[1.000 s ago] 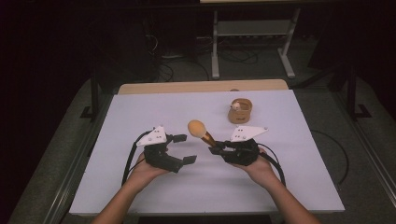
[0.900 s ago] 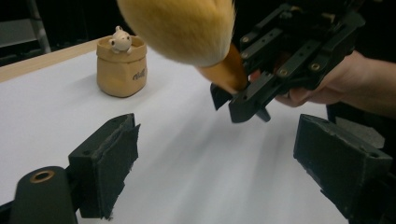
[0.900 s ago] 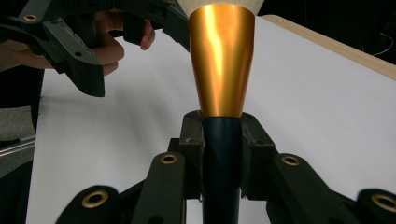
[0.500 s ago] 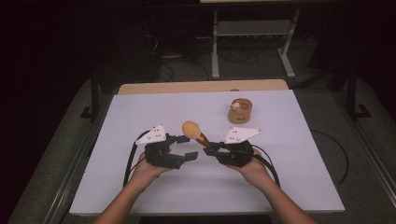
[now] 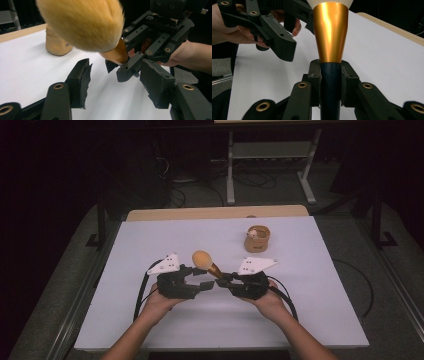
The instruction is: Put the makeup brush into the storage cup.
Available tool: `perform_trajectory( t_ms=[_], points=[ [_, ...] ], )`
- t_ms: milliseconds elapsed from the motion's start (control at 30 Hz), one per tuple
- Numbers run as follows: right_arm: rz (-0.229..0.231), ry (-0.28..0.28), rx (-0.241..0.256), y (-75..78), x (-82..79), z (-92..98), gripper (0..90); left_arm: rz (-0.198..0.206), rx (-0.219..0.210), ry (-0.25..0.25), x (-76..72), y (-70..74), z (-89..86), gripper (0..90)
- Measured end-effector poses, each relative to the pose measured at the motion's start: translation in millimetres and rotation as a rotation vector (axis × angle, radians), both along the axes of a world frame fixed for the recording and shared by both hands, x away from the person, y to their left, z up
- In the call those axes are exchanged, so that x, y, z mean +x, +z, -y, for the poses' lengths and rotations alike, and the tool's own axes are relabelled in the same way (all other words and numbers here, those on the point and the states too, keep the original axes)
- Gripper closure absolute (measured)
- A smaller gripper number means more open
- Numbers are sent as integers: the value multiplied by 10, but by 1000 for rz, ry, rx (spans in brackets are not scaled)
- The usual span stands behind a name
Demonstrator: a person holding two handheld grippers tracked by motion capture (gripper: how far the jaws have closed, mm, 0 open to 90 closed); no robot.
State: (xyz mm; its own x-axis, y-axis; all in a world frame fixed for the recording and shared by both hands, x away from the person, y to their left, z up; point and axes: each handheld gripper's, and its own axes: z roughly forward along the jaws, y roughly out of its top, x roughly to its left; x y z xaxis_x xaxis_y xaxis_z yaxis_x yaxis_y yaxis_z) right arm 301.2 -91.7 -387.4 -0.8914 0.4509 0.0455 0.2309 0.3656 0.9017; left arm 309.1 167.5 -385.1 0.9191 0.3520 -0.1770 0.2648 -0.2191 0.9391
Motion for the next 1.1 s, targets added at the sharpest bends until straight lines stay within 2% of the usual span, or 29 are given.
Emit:
perform_trajectory(
  t_ms=[733, 1100],
  points=[
    [3, 4, 9, -12, -19, -102, 731, -14, -12, 31, 6, 36, 16, 562],
    [-1, 1, 25, -38, -25, -169, 731, -13, -25, 49, 19, 60, 34, 566]
  ],
)
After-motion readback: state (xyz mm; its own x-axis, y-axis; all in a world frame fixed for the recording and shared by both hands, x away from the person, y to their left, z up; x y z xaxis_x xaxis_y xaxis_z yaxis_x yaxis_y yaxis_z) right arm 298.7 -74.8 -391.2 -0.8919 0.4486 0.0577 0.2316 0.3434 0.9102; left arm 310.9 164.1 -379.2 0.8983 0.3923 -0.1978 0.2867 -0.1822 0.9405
